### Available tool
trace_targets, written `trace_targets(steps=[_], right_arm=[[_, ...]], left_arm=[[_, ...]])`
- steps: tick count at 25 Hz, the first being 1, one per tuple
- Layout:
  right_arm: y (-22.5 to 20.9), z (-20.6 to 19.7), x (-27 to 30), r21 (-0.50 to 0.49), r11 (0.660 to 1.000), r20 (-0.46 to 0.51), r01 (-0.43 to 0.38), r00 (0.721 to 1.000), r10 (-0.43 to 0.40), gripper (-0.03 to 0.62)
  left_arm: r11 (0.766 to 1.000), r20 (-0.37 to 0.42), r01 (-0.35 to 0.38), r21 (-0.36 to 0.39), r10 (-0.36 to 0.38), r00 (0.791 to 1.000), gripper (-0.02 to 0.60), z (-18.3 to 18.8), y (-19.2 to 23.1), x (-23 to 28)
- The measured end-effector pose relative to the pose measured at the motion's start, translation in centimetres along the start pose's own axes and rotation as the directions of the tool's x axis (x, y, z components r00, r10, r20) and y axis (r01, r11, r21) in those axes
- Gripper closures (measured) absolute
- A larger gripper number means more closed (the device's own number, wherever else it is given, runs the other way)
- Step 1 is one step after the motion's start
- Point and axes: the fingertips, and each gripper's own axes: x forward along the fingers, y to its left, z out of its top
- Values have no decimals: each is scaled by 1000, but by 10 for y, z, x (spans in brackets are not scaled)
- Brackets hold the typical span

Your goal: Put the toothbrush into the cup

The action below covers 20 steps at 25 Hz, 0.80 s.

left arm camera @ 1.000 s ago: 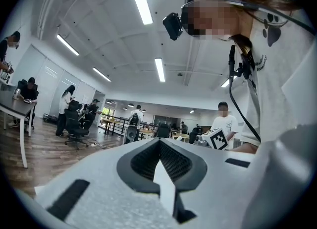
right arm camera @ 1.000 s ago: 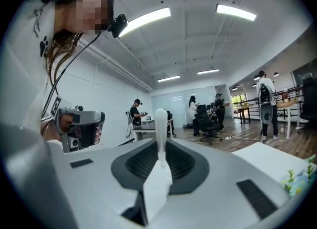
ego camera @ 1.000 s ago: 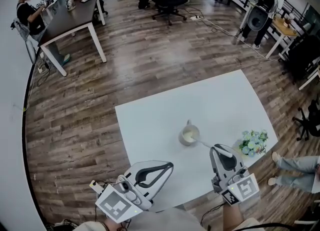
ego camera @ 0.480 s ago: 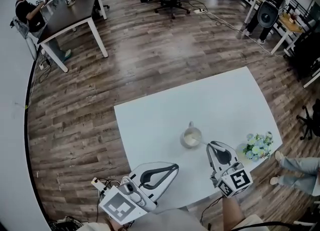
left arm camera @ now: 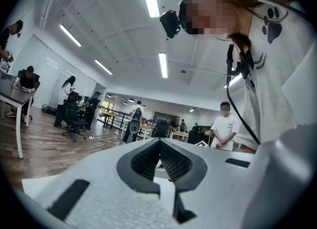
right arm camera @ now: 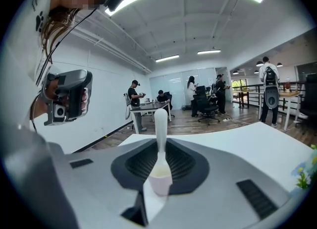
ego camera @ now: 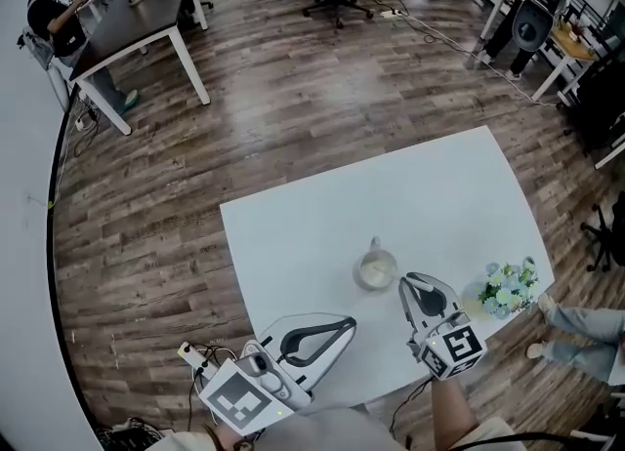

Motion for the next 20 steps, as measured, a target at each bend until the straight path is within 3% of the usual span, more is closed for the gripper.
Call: trace_targets(steps=[15, 16, 18, 20], right_arm=[[-1, -17, 13, -52, 999, -34, 2, 999, -4, 534], [-1, -15, 13, -57, 998, -28, 1, 1000, -2, 523], [-1, -13, 13, -47, 999, -16, 0, 1000, -1, 436], [-3, -11, 12, -30, 1000, -1, 10, 1000, -10, 433]], left_arm=[[1000, 2, -17, -19, 18, 1000, 574, -5, 9, 2], [1000, 3, -18, -19, 19, 1000, 574, -5, 9, 2], [1000, 1, -19, -20, 19, 1000, 574, -5, 10, 2], [1000, 1, -18, -20, 18, 1000, 574, -6, 9, 2]])
